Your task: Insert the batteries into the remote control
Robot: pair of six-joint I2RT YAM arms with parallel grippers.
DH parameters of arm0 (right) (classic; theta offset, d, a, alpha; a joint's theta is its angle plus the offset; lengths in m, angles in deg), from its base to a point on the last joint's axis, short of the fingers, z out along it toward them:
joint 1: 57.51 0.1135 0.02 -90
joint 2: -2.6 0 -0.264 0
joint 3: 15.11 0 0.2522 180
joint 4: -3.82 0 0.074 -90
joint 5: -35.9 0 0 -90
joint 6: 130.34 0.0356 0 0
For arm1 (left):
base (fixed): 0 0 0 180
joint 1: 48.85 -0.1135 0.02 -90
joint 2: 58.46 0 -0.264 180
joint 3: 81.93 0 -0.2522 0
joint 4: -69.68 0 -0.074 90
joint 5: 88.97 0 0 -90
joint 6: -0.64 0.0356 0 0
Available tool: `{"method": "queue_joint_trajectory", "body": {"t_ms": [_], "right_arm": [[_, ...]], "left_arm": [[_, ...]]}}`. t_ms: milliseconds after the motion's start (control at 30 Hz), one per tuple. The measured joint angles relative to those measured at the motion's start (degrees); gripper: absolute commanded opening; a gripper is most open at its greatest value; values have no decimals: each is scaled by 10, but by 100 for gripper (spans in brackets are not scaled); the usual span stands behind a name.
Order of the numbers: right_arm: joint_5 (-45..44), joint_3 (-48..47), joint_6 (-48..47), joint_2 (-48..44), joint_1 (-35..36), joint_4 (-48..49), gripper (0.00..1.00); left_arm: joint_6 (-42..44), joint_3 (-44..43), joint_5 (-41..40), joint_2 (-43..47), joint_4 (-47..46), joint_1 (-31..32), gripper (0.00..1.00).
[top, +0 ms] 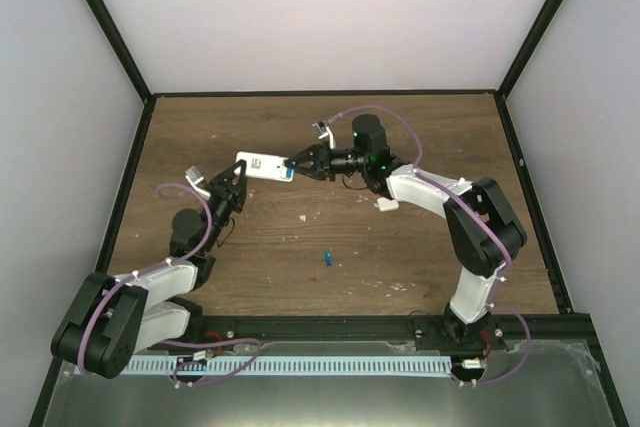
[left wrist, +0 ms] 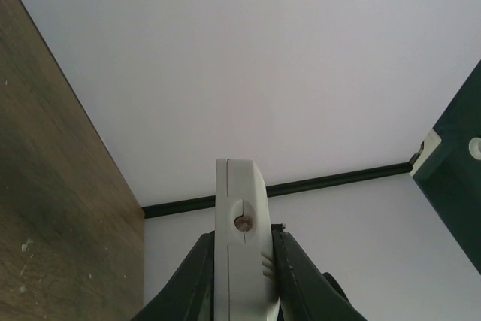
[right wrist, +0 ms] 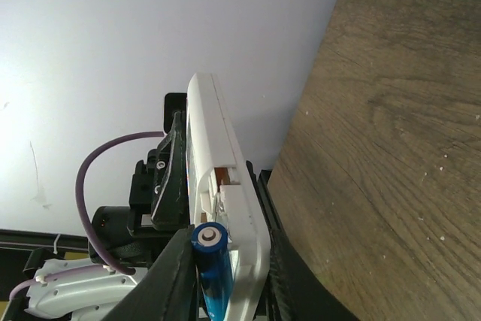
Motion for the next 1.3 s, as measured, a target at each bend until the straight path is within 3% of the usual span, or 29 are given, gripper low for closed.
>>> {"method": "queue_joint_trajectory", "body": {"t_ms": [1300], "right_arm": [[-31,4,-93,-17,7,-90,4]], "left_arm": [[0,9,4,-7,14,0,0]]}}
